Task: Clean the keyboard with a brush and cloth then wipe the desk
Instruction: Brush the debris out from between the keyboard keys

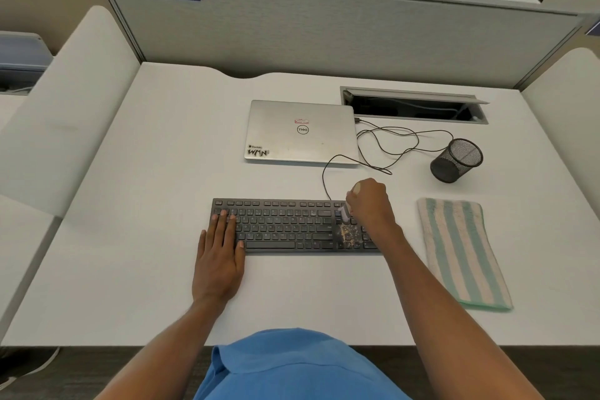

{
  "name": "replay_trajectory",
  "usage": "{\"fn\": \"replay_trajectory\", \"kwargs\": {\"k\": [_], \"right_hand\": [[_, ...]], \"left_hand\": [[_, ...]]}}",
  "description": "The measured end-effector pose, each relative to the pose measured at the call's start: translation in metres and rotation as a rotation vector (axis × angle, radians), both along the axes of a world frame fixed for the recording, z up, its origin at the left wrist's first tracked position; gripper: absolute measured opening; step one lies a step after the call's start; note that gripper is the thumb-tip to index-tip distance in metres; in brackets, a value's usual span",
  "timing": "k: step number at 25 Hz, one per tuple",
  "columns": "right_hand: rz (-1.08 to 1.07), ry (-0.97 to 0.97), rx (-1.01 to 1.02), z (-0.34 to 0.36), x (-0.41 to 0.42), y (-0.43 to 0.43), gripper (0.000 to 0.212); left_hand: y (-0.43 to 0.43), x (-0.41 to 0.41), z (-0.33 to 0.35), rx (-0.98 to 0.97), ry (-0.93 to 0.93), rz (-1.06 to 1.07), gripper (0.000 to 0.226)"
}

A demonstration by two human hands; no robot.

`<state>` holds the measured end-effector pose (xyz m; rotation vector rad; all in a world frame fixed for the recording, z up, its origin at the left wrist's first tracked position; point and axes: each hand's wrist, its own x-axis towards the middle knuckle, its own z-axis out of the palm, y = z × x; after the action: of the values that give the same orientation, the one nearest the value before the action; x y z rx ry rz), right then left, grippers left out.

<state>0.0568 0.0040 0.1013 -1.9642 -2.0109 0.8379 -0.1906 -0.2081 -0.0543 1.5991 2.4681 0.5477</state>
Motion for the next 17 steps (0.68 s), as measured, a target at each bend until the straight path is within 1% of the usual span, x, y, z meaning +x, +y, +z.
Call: {"fn": "replay_trajectory", "kwargs": {"k": [3, 8, 11, 15, 17], "right_hand": [[0.004, 0.012, 0.008, -0.003, 0.0, 0.001, 0.026], [0.003, -0.026, 0.016, -0.005, 0.005, -0.001, 0.028], [-0.01, -0.005, 0.074, -0.009, 0.005, -0.003, 0.032], [0.04, -0.055, 0.033, -0.015, 0.007, -0.008, 0.036], [0.053, 0.007, 0.055, -0.016, 0.012, -0.007, 0.038]], "left_hand": [[0.0, 0.001, 0.0, -0.006, 0.01, 0.003, 0.064], [0.001, 0.002, -0.001, -0.019, 0.021, 0.006, 0.064], [0.001, 0.001, 0.0, -0.026, 0.023, 0.007, 0.064], [0.001, 0.0, 0.0, -0.028, 0.032, 0.001, 0.064], [0.001, 0.0, -0.001, -0.021, 0.026, 0.0, 0.064]]}}
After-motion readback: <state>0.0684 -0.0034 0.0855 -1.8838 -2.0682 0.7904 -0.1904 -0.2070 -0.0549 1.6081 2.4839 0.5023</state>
